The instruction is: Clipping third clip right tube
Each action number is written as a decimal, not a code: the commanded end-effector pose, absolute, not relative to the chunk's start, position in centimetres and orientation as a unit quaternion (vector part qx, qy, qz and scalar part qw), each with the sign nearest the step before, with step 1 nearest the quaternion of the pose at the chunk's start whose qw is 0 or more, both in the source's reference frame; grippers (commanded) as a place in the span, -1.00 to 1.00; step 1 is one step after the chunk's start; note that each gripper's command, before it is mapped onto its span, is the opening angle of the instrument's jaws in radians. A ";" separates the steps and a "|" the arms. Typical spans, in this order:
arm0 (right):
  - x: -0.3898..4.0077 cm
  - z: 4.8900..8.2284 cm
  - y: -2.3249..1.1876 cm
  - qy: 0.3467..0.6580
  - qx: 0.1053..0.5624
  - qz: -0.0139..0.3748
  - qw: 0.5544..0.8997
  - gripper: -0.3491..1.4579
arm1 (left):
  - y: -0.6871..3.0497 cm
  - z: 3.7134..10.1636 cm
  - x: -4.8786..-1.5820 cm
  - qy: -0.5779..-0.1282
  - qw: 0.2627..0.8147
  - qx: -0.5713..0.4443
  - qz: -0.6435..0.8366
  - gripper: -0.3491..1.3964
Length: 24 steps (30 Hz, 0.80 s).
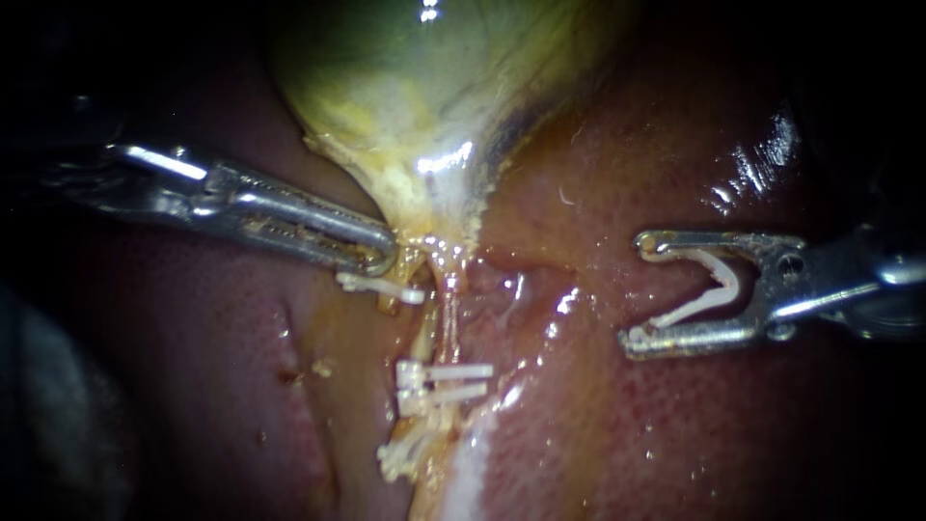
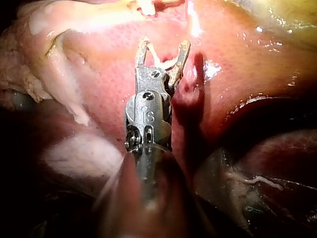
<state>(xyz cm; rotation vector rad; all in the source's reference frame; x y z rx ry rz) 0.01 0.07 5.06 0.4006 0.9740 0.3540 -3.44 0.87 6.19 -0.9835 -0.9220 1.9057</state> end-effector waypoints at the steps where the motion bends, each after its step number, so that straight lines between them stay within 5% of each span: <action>1: 0.01 5.05 0.07 0.462 0.190 0.168 0.850 -0.06 | 0.87 6.18 -3.44 -0.363 0.393 -0.387 0.751 -1.00; 16: 0.02 5.05 0.07 0.462 0.190 0.168 0.850 -0.06 | 1.45 5.53 -2.66 -0.345 0.411 -0.404 0.740 -1.00; 24: 0.03 5.03 0.09 0.461 0.192 0.169 0.850 -0.06 | 1.56 5.42 -2.53 -0.338 0.417 -0.408 0.739 -1.00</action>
